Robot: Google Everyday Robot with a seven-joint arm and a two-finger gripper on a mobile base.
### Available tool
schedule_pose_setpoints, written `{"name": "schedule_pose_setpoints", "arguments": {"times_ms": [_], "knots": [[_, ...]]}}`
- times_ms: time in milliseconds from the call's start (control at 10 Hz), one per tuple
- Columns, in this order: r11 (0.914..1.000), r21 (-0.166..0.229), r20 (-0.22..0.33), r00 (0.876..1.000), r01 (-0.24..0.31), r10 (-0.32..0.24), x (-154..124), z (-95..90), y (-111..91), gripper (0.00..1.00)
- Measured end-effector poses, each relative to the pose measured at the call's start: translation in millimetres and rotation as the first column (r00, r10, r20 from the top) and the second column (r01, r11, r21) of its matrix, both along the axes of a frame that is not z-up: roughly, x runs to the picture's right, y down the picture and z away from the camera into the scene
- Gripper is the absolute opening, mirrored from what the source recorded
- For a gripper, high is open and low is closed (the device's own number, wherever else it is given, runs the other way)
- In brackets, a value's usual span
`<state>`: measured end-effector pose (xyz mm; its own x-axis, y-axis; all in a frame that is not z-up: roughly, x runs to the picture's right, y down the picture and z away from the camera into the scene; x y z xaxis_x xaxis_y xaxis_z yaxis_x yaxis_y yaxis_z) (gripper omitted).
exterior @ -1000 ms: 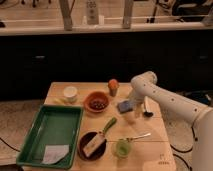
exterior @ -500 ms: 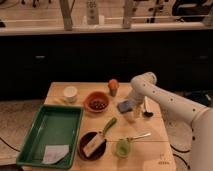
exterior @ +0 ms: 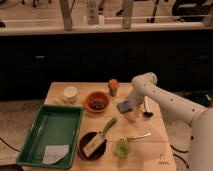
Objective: Place sponge in tray
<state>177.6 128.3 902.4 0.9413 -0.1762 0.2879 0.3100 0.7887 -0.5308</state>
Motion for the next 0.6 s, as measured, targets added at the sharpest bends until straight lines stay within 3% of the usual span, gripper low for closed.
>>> {"name": "schedule_pose_setpoints", "arguments": {"times_ms": [600], "knots": [[0.9999, -0.014, 0.018, 1.000, -0.009, 0.010, -1.9, 4.0, 1.0, 0.80]]}}
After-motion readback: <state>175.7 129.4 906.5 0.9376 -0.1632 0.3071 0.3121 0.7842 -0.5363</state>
